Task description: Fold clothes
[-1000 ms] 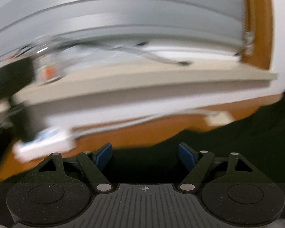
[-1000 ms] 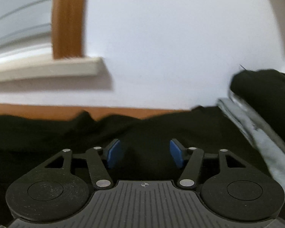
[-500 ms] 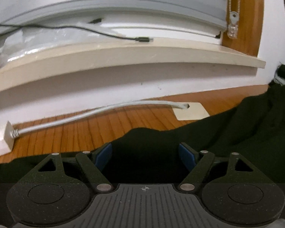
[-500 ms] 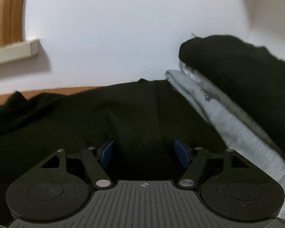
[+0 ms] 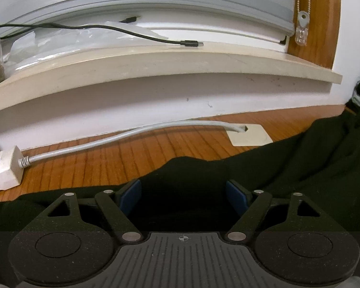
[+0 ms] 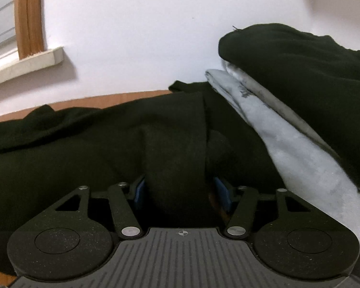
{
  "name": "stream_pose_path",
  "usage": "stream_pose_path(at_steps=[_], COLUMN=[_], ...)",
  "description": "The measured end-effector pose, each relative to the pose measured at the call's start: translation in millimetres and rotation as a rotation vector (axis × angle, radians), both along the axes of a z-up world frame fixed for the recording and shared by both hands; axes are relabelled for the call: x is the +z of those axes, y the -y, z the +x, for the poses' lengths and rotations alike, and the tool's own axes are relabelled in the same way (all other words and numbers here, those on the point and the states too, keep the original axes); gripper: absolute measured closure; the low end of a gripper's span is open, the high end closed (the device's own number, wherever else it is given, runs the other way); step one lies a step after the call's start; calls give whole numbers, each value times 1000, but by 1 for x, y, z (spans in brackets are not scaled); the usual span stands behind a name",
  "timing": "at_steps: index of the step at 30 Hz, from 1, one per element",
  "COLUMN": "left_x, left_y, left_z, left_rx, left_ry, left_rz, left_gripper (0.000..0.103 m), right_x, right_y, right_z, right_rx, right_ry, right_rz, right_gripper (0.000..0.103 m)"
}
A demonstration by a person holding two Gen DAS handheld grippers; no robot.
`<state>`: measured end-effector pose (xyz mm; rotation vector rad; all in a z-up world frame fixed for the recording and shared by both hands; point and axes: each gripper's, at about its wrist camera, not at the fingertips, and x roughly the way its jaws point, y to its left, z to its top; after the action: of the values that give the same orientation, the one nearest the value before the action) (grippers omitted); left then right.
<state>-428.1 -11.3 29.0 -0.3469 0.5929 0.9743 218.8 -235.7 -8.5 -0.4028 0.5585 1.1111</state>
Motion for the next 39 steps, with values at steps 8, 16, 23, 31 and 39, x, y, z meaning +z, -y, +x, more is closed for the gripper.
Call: stream_pose_path(at_steps=[8, 16, 23, 31, 39], left_x=[8, 29, 18, 12, 9], left_y=[11, 52, 65, 61, 63], left_z=[-12, -46, -76, -90, -83], left_rx=[-15, -61, -39, -41, -60], left_ry=[69, -9, -25, 24, -10], left_rz=[57, 169, 134, 75, 75], left_gripper=[22, 22, 22, 22, 22], right_x=[-2, 15, 44, 40, 32], right_y=[0, 1, -69, -158, -171], right_z=[-16, -36, -147, -309, -370], right_rx=[-9, -24, 299, 811, 989], right_ry=[106, 162, 88, -70, -84], right_rz=[6, 35, 82, 44, -53], right_gripper=[46, 45, 50, 67, 67])
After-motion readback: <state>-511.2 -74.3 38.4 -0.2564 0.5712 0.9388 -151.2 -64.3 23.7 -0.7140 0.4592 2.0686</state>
